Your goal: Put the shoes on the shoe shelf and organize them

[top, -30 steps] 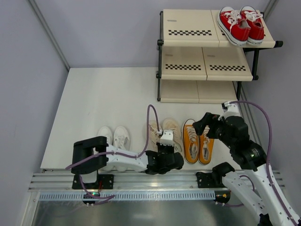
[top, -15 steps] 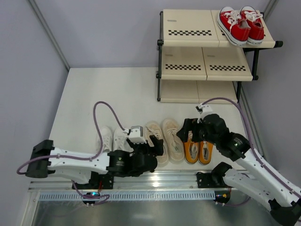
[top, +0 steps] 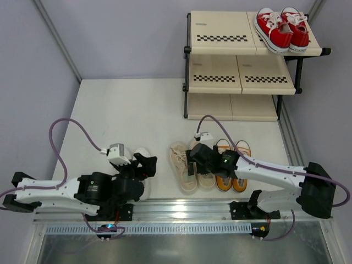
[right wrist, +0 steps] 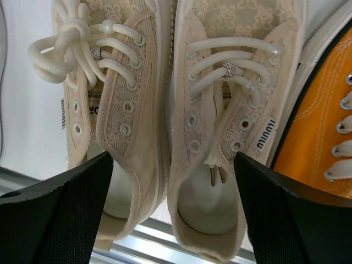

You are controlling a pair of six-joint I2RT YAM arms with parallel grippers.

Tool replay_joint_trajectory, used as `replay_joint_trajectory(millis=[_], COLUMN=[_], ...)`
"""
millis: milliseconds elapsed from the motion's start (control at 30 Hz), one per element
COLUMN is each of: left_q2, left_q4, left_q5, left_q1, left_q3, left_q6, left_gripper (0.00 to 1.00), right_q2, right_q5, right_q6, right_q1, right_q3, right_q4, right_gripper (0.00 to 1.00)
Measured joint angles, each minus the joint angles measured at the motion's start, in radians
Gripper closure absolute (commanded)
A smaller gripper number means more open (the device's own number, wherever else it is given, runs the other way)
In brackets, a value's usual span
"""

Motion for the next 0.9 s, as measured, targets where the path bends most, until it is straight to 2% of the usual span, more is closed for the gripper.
replay_joint_trajectory(millis=[167, 233, 267, 300, 367, 400, 633, 767, 900], left_q2=[-0.105, -0.126, -0.13, -0.132, -0.133, -0.133, -0.148, -0.188, -0.217], left_q4=[-0.108, -0.132, -0.141, -0.149, -0.163, -0.169, -0.212, -0.237, -0.254], left_q5=[0.0, 0.0, 0.0, 0.0, 0.001, 0.002, 0.005, 0.004, 0.004], left_q1=[-0.001, -0.001, -0.001, -0.001, -0.001, -0.001, -0.001, -0.001, -0.001], left_q3=[-0.03, -0.033, -0.034, -0.036, -0.038, -0.039, -0.039, -0.039, -0.039], left_q6=[-0.032, -0.036, -0.037, -0.038, -0.039, -0.04, -0.055, -0.057, -0.053], left_gripper=[0.18, 0.18, 0.18, 0.18, 0.18, 0.18, 0.2, 0.2, 0.21], right_q2=[0.12, 0.15, 0.162, 0.173, 0.202, 0.212, 0.238, 0.194, 0.113], right_q5=[0.007, 0.018, 0.025, 0.034, 0.062, 0.071, 0.051, 0.055, 0.071], right_q6=[0.031, 0.034, 0.033, 0.03, 0.024, 0.025, 0.016, -0.038, -0.12], right_q1=[0.021, 0.031, 0.032, 0.032, 0.031, 0.032, 0.042, 0.042, 0.042], right_q3=[0.003, 0.003, 0.003, 0.005, 0.016, 0.032, 0.092, 0.178, 0.358], right_q4=[0.068, 0.079, 0.081, 0.078, 0.058, 0.041, 0.004, -0.133, -0.27], right_gripper=[0.21, 0.34, 0.43, 0.63, 0.81, 0.96, 0.96, 0.96, 0.96])
